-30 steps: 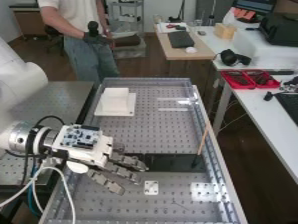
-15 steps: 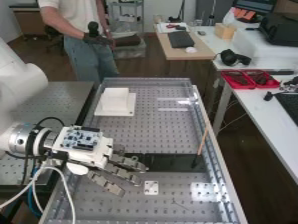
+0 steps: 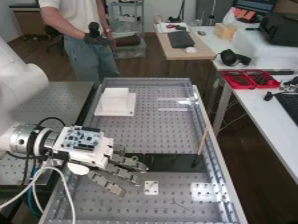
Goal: Grab the larger nut and place it in the white container
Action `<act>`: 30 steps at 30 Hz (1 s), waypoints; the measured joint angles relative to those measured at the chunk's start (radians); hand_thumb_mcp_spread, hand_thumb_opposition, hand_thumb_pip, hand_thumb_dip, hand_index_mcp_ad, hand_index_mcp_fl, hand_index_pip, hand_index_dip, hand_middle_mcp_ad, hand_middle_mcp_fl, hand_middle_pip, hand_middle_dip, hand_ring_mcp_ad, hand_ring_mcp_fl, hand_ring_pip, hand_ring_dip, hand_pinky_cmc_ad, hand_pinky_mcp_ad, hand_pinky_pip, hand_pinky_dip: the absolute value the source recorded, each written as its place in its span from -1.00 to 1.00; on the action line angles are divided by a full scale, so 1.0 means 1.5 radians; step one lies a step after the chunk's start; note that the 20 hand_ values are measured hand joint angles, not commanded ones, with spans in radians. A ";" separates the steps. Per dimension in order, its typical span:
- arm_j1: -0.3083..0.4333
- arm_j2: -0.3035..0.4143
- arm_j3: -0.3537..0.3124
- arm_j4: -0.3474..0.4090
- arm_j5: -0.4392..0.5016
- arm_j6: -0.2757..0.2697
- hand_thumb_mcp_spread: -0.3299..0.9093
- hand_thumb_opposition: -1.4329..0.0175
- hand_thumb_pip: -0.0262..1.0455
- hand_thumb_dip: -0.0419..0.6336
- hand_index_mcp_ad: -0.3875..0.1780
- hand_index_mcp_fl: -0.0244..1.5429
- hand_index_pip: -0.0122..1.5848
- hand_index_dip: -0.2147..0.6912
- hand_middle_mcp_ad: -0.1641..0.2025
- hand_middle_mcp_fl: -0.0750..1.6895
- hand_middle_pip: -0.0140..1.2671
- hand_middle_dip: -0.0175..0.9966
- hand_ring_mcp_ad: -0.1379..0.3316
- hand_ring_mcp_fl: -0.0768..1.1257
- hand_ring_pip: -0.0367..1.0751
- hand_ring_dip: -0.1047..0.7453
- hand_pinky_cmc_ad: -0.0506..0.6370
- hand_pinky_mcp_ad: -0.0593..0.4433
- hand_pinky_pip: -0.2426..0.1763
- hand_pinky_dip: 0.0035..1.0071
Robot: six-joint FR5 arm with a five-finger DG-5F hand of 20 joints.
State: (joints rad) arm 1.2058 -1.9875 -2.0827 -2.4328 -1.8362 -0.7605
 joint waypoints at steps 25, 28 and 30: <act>0.006 0.025 0.014 -0.003 -0.010 0.003 0.06 -0.32 0.47 -0.03 0.06 -0.72 0.95 -0.23 0.29 -0.91 -0.79 -0.53 0.29 -0.87 -0.76 -0.43 0.24 0.47 -0.27 -0.12; 0.009 0.038 0.015 -0.006 -0.022 0.008 0.06 -0.32 0.47 -0.03 0.05 -0.72 0.95 -0.23 0.29 -0.91 -0.79 -0.53 0.29 -0.87 -0.76 -0.43 0.24 0.47 -0.27 -0.12; 0.012 0.050 0.015 -0.008 -0.035 0.011 0.05 -0.32 0.47 -0.03 0.06 -0.71 0.94 -0.23 0.29 -0.91 -0.79 -0.53 0.29 -0.87 -0.76 -0.43 0.24 0.47 -0.27 -0.12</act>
State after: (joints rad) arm 1.2241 -1.9125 -2.0609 -2.4449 -1.8881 -0.7438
